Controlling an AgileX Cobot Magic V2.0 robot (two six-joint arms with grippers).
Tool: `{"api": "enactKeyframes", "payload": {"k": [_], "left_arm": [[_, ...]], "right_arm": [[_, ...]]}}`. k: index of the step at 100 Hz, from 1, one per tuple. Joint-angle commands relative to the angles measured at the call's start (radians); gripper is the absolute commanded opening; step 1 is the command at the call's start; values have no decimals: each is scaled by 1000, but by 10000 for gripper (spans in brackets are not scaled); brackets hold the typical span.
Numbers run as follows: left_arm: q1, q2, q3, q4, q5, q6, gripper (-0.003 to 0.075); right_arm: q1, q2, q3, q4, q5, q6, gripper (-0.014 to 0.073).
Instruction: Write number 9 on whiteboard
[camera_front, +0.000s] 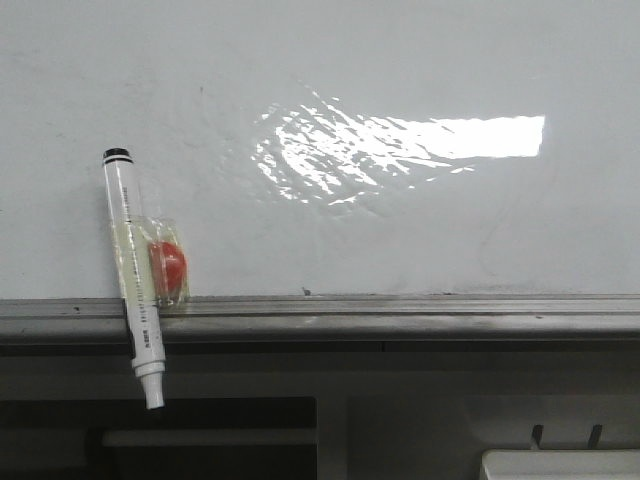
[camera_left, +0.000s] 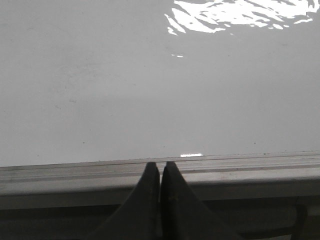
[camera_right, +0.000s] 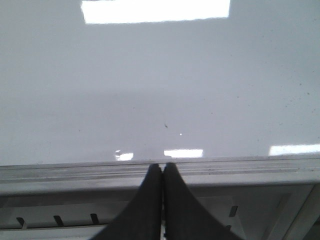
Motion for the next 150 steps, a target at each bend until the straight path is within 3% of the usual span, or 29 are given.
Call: {"api": "enactKeyframes", "payload": {"k": [1,75,115,136,150], "left_arm": [[2,-26,44,3,-58,-3,-20],[2,-26,44,16,-116,-3,-20],[2,-26,44,21,-297,-3,-20],[2,-26,44,21,-434,-3,-20],[2,-26,42,21,-441,-3,-20]], "right_arm": [[-4,-13,29,-11,-38,-6,-69],[-4,-13,29,-11,-38,-6,-69],[-4,-13,29,-15,-52,-6,-69],[-4,-13,29,-78,-71,-6,-69],[-4,-13,29,-78,-127,-6,-69]]}}
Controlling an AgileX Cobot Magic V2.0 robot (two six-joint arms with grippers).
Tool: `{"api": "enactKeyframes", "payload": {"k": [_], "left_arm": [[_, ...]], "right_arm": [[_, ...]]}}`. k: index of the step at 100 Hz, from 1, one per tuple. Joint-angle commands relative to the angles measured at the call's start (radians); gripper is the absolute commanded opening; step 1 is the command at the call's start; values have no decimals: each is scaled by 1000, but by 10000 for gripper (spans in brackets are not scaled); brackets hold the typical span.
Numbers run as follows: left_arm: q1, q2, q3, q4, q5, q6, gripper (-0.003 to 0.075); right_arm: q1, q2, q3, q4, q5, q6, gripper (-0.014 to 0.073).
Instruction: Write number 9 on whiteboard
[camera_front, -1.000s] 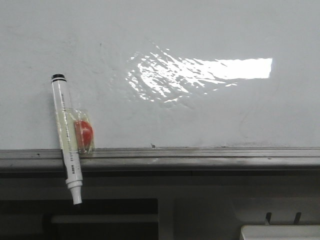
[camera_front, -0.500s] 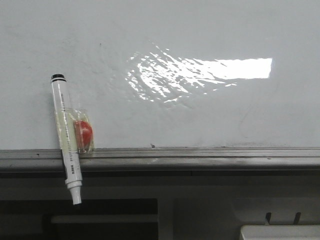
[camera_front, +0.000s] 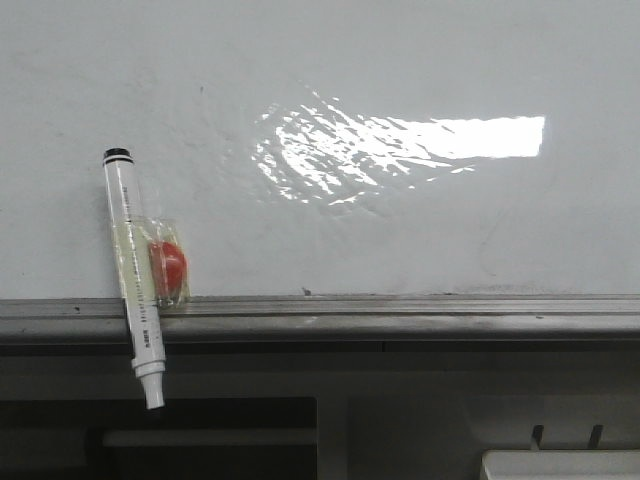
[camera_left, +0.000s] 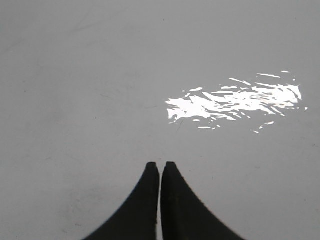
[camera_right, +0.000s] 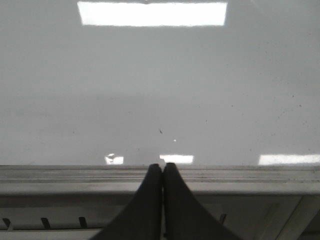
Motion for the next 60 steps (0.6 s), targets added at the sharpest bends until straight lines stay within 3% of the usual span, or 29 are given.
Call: {"api": "enactKeyframes", "payload": {"k": [1,23,40,60], "left_arm": [[2,-26,42,-1,-89,-3,-20],[2,-26,42,3,-201,-3,-20],[2,-26,42,1,-403,-3,-20],[2,-26,40,-8,-538,-37,-20]], "right_arm": [[-4,-13,28,-24,-111,-3,-69],[-4,-13,28,-24,-277,-3,-69],[-4,-13,28,11,-436,-2,-69],[-4,-13,11,47,-415,20,-69]]}}
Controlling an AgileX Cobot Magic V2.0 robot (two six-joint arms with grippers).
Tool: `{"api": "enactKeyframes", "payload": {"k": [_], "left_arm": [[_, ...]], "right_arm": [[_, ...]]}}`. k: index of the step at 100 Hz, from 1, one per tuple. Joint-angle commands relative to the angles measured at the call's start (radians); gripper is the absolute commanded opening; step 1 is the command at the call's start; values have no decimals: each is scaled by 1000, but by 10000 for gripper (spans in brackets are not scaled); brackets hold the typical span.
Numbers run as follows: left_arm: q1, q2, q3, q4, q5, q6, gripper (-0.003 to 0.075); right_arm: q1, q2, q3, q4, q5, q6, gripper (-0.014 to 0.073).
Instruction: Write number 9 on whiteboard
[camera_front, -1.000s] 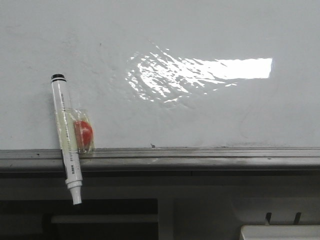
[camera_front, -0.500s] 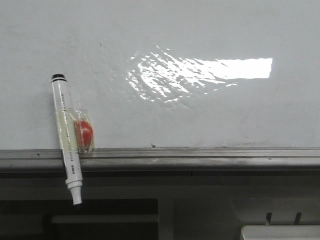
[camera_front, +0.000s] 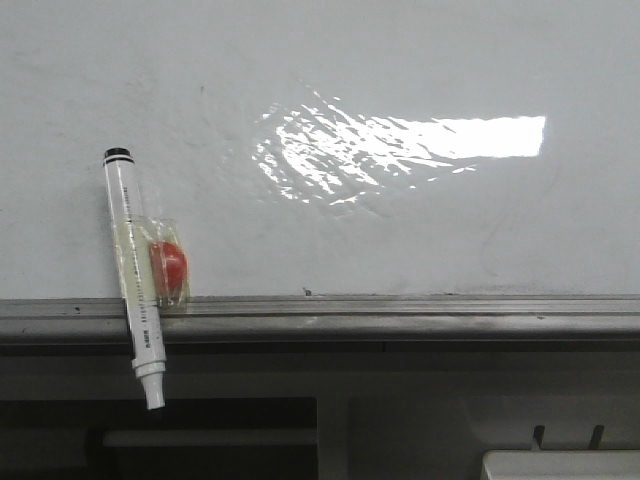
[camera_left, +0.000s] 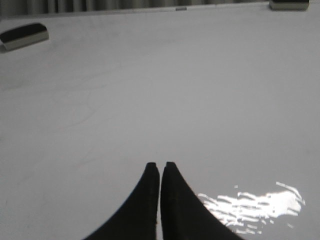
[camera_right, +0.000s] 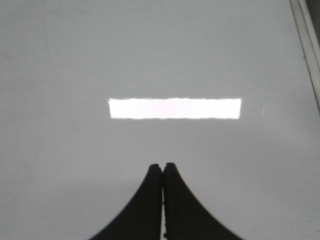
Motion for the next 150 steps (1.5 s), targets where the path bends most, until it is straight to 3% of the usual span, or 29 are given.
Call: {"api": "enactKeyframes", "payload": {"k": [1,16,36,58,68,111,118,136,150], "left_arm": [[2,-26,40,-11,-126,-42,-20],[2,-25,7,-81,-66,-185,-20],[2,45,-157,-78,395,-227,-20],[2,218,-318,-82,702,-227,-20],[2,272,-335,-82,664,-227,-20],[2,303,-335,-31,550,-225,-15],[2,303,-335,-18,529,-225,38],[2,303,-335,-18,496,-225,288],[-2,308,-335,-45,448,-225,316]], "right_arm": [[-4,-13,5,32,-51,9,-69],[-4,24,-86,125,147,9,-69],[-4,163,-235,179,231,9,-69],[-4,342,-392,230,430,9,-69],[-4,405,-422,230,486,9,-69],[-4,445,-422,230,494,9,-69],[-4,445,-422,230,494,9,-69],[-4,445,-422,230,494,9,-69],[-4,445,-420,230,494,9,-69]]}}
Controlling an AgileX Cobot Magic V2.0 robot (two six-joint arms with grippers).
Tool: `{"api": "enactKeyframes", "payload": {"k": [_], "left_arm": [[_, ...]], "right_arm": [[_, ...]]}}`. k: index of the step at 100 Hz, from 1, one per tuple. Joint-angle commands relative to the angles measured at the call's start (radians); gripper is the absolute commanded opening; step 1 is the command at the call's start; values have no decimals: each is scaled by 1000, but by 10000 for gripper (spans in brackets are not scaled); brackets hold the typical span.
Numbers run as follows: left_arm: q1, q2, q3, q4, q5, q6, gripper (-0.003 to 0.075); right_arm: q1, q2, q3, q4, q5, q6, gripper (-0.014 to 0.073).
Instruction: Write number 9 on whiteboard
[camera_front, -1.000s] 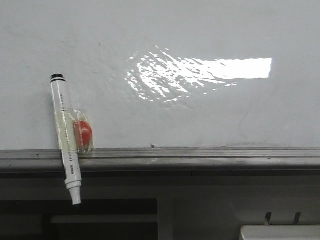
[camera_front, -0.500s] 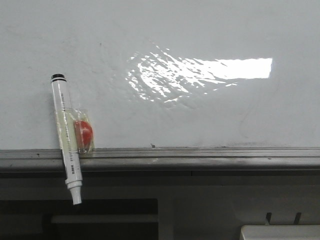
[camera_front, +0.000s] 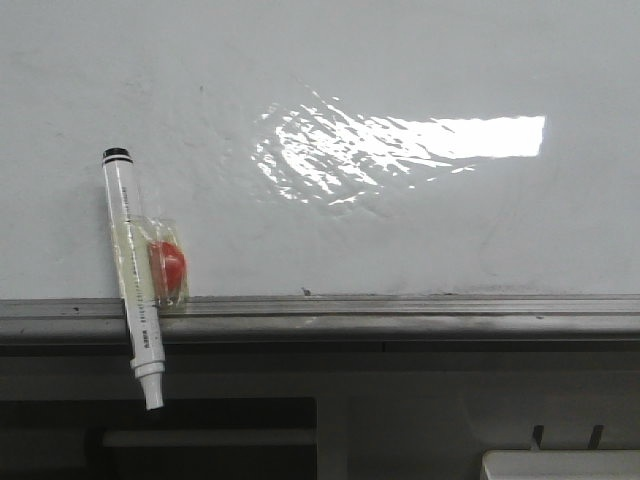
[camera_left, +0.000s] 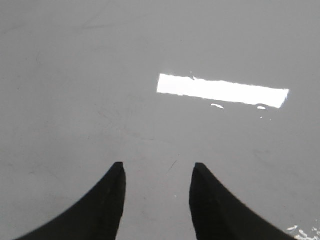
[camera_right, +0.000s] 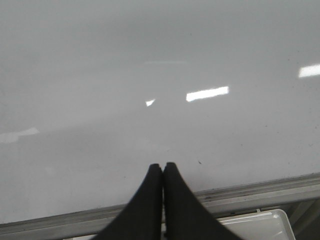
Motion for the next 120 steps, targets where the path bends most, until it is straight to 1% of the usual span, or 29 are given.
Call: {"api": "enactKeyframes", "payload": {"k": [1,10,19,31,50,60,69,79,89,108,120], "left_arm": [[-5,19,-39,-23,-121,-6,316],[-30,32,-39,-26,-158,-6,316],[-86,61,-39,-23,-164,-6,316],[-205,120,-39,-38,-164,-6,316],[-426,245,-37,-40,-162,-6,316],[-521,312,-21,-1,-174,-6,316],[-590,370,-4,2,-196,-6,316],[-637,421,19,-20,-233,-6,316],[-666,469,42,-69,-310,-6,316],[-722,560,50,-76,-438,-24,316],[-750,614,50,-97,-490,-24,316]], "right_arm": [[-4,14,-36,1,-67,-1,-69],[-4,14,-34,1,-61,-1,-69],[-4,14,-34,1,-52,-1,-69],[-4,14,-34,1,-28,-1,-69],[-4,14,-34,1,-16,-1,-69],[-4,14,-34,1,-16,-1,-69],[-4,14,-34,1,-16,-1,-69],[-4,14,-34,1,-16,-1,-69],[-4,14,-32,1,-16,-1,-69],[-4,14,-32,1,-16,-1,-69],[-4,14,-32,1,-16,-1,-69]]}}
